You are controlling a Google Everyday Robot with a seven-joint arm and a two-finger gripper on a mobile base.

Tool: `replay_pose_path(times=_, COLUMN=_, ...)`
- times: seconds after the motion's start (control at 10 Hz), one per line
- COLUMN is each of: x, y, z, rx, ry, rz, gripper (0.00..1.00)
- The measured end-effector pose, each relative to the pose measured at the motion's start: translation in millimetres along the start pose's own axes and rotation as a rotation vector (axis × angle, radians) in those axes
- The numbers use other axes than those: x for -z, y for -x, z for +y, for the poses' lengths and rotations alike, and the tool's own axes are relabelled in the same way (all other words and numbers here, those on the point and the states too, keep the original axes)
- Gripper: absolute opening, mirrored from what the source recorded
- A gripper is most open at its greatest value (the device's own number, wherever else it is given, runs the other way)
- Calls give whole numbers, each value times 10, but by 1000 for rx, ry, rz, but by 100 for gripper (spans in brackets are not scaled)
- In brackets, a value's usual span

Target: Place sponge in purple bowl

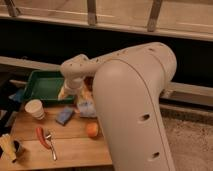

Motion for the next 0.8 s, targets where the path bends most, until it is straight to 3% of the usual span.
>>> replay_pose_path(times=0.2, x=-25, y=-1, z=-4, rx=5, ry=-8, rz=9, gripper=80)
replay_pose_path(times=0.8, x=-510, y=-266, z=272, rx=48, ry=4, rz=115, gripper=80)
